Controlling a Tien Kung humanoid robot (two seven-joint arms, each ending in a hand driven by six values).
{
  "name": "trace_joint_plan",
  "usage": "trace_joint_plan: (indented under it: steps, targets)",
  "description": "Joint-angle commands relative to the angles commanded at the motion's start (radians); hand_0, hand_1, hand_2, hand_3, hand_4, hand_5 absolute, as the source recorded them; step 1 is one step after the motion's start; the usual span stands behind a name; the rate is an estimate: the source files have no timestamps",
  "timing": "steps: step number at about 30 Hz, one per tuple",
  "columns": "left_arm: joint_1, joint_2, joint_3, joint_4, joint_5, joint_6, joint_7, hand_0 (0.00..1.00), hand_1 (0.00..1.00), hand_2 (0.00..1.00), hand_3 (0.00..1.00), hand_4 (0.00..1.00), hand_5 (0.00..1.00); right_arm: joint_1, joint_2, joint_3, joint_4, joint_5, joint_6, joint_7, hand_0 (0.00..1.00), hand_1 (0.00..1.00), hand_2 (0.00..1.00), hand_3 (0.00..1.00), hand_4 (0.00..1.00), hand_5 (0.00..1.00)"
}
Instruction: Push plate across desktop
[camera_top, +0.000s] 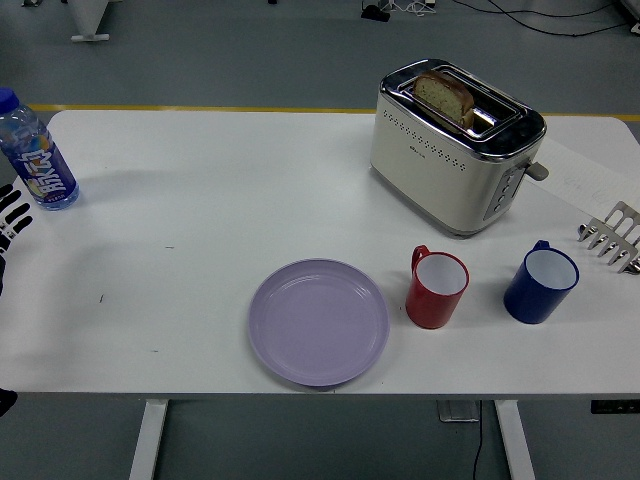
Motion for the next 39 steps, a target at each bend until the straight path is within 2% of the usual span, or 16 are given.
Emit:
trace_joint_plan:
  steps: [6, 11, 14, 22, 31, 35, 39]
  targets:
    - [0.004, 0.002, -0.02, -0.003, -0.014, -0.022, 0.016, 0.75, 0.776, 0.769, 0.71, 0.514, 0.998, -0.003, 0.001, -0.001, 0.001, 0.001, -0.001, -0.003, 0.641, 0.603, 0.659, 0.768, 0.494, 0.561]
    - [0.011, 0.002, -0.047, -0.006, -0.016, -0.058, 0.056, 0.75, 0.774, 0.762, 0.709, 0.517, 0.998, -0.004, 0.001, -0.003, 0.002, 0.002, -0.002, -0.004, 0.641, 0.604, 0.658, 0.768, 0.494, 0.56]
    - [0.015, 0.009, -0.073, -0.017, -0.016, -0.091, 0.098, 0.747, 0.774, 0.76, 0.71, 0.524, 0.998, -0.006, -0.001, -0.002, 0.002, -0.001, 0.0, -0.004, 0.64, 0.604, 0.658, 0.768, 0.492, 0.558]
    - [0.026, 0.018, -0.08, -0.039, -0.049, -0.123, 0.154, 0.749, 0.774, 0.762, 0.712, 0.532, 0.998, -0.009, -0.001, -0.001, 0.0, 0.0, -0.001, 0.001, 0.641, 0.604, 0.658, 0.768, 0.493, 0.557]
    - [0.018, 0.014, -0.073, -0.038, -0.058, -0.115, 0.164, 0.746, 0.775, 0.761, 0.711, 0.538, 0.998, -0.003, -0.002, -0.005, -0.001, 0.009, -0.002, 0.004, 0.64, 0.603, 0.658, 0.768, 0.493, 0.557]
    - [0.013, 0.002, -0.081, -0.036, -0.058, -0.095, 0.157, 0.746, 0.775, 0.76, 0.71, 0.544, 0.998, -0.001, -0.002, -0.005, -0.001, 0.009, -0.001, 0.005, 0.641, 0.604, 0.658, 0.768, 0.493, 0.559]
    - [0.013, -0.006, -0.078, -0.035, -0.054, -0.093, 0.158, 0.747, 0.775, 0.76, 0.708, 0.546, 0.998, 0.0, -0.002, -0.004, -0.001, 0.007, -0.001, 0.004, 0.64, 0.603, 0.657, 0.768, 0.494, 0.559]
